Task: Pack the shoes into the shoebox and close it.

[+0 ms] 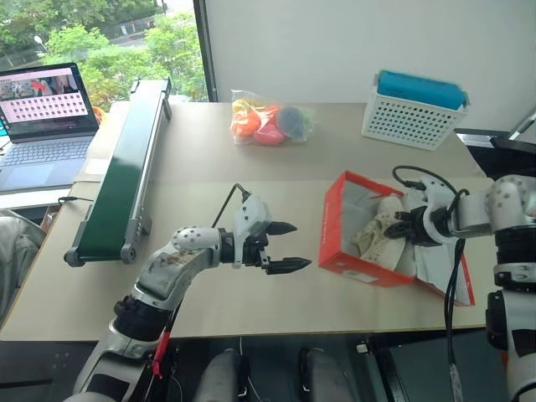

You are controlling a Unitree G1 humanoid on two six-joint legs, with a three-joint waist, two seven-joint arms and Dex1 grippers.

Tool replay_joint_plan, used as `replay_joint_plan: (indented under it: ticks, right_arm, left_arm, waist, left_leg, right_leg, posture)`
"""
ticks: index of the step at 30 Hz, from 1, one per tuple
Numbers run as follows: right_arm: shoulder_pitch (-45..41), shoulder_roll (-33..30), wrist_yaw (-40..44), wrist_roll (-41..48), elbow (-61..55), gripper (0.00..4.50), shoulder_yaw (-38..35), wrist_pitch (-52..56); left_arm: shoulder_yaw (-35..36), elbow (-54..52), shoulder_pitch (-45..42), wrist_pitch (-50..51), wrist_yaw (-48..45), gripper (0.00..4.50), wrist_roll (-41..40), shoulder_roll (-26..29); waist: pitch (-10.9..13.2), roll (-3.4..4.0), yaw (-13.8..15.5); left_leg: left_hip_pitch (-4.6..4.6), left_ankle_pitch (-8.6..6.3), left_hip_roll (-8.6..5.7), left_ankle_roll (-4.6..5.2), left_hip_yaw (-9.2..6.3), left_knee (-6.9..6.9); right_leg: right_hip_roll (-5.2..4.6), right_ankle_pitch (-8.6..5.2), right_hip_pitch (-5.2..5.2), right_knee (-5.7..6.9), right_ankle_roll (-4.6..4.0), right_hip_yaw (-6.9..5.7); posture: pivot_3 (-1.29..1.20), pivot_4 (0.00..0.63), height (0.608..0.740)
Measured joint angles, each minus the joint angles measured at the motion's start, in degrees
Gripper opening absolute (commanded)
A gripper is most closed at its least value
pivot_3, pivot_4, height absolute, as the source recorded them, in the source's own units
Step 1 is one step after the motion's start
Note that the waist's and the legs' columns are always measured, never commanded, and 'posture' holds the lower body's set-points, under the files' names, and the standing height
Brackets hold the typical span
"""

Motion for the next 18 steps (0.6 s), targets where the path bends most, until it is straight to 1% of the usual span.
replay_joint_plan:
  ticks: [2,4,5,10,12,15,18]
  right_arm:
    - [-0.57,0.01,2.56,-1.74,1.77,0.71,1.76,-1.34]
    - [-1.19,0.24,4.96,-3.54,3.69,1.58,2.91,-2.55]
    - [-1.32,0.41,5.48,-4.03,4.22,1.79,2.91,-2.73]
    - [-2.53,2.1,7.15,-6.76,5.88,3.56,2.52,-3.07]
    - [-2.99,2.55,7.52,-7.72,5.63,4.1,2.62,-3.08]
    - [-3.71,3.5,6.84,-9.17,3.33,4.1,2.33,-2.99]
    - [-4.42,5.25,5.04,-10.09,-4.07,4.1,0.23,-2.29]
  left_arm:
    - [0.0,-0.63,0.18,0.0,0.11,4.44,0.17,0.01]
    - [0.04,-0.8,0.61,0.0,0.47,4.5,0.8,0.04]
    - [0.04,-0.8,0.77,0.0,0.56,4.5,0.88,0.05]
    - [0.22,-0.8,0.88,0.0,0.99,4.5,0.95,0.07]
    - [0.41,-0.8,0.88,-0.04,1.29,4.5,1.03,0.07]
    - [0.66,-0.72,0.88,-0.27,2.06,4.5,1.23,0.0]
    - [2.29,1.31,0.62,-1.81,4.93,4.5,2.88,-1.27]
  waist:
    - [0.0,0.0,0.06]
    - [0.0,0.0,0.16]
    - [0.0,0.0,0.19]
    - [0.0,0.0,0.36]
    - [0.0,0.0,0.37]
    - [0.0,0.0,0.32]
    - [0.0,0.0,0.35]
  left_leg:
    - [0.0,0.03,-0.01,-0.05,0.0,0.0]
    - [0.0,0.2,-0.01,-0.33,0.0,0.01]
    - [0.0,0.2,-0.01,-0.33,0.0,0.02]
    - [0.0,0.2,-0.01,-0.33,-0.01,0.08]
    - [0.0,0.2,-0.01,-0.33,-0.01,0.1]
    - [0.0,0.21,-0.01,-0.35,0.0,0.09]
    - [0.0,0.24,-0.01,-0.4,0.0,0.05]
  right_leg:
    - [0.0,0.0,0.0,0.0,0.0,0.0]
    - [0.0,0.01,0.03,-0.01,0.02,0.0]
    - [0.0,0.01,0.03,-0.02,0.02,0.0]
    - [-0.01,0.03,0.06,0.0,0.04,0.0]
    - [-0.01,0.03,0.06,0.0,0.04,0.0]
    - [-0.02,0.04,0.04,0.02,0.05,0.0]
    - [-0.03,0.04,-0.01,0.08,0.04,-0.01]
  posture:
    - [0.0,0.15,0.705]
    - [0.0,0.15,0.705]
    - [0.0,0.15,0.705]
    - [0.0,0.15,0.705]
    - [0.0,0.15,0.705]
    - [0.0,0.15,0.705]
    - [0.0,0.15,0.705]
